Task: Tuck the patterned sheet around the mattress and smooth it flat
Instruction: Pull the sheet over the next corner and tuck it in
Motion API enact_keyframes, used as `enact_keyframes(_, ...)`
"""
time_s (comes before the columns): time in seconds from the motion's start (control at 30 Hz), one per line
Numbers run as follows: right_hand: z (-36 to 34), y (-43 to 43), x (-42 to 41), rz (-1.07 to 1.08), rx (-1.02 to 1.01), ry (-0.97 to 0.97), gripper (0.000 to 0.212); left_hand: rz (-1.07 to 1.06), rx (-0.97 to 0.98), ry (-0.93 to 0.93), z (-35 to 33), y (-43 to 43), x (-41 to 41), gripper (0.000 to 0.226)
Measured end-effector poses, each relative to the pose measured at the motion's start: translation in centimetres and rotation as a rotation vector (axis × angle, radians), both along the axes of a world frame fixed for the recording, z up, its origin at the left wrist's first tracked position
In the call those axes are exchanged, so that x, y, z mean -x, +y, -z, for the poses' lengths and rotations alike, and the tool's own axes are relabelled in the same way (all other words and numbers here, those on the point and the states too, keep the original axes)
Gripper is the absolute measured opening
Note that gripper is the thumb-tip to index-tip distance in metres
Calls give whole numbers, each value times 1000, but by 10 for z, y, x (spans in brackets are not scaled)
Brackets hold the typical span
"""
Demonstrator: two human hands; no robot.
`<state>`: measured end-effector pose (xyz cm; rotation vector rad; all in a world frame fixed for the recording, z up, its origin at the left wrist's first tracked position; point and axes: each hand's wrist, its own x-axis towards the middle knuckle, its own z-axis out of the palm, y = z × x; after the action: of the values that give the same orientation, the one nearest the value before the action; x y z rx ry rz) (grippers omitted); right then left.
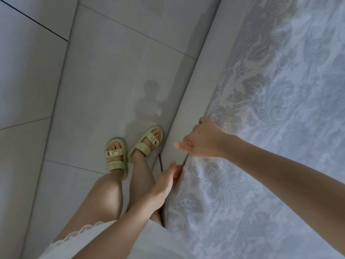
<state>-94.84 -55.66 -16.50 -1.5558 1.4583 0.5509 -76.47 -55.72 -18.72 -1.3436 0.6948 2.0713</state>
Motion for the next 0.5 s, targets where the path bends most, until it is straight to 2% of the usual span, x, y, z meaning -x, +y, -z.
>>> enact_keyframes(0.07, 6, 0, -7, -31, -28, 32, 76, 90, -20, 29, -25, -6, 13, 31)
enact_keyframes(0.2, 16, 6, -15, -94, -44, 126, 79, 53, -218, -109, 2, 30, -11, 55)
enact_keyframes(0.33, 21, -1, -21, -81, -75, 185, 78, 15, -28, -178, 26, 21, -23, 69)
enact_keyframes(0.43, 19, -4, -22, -12, -87, 191, 78, -48, 194, -140, 27, 1, -41, 64)
enact_keyframes(0.5, 14, -3, -21, 104, -51, 151, 74, -26, 205, -91, 24, 2, -64, 61)
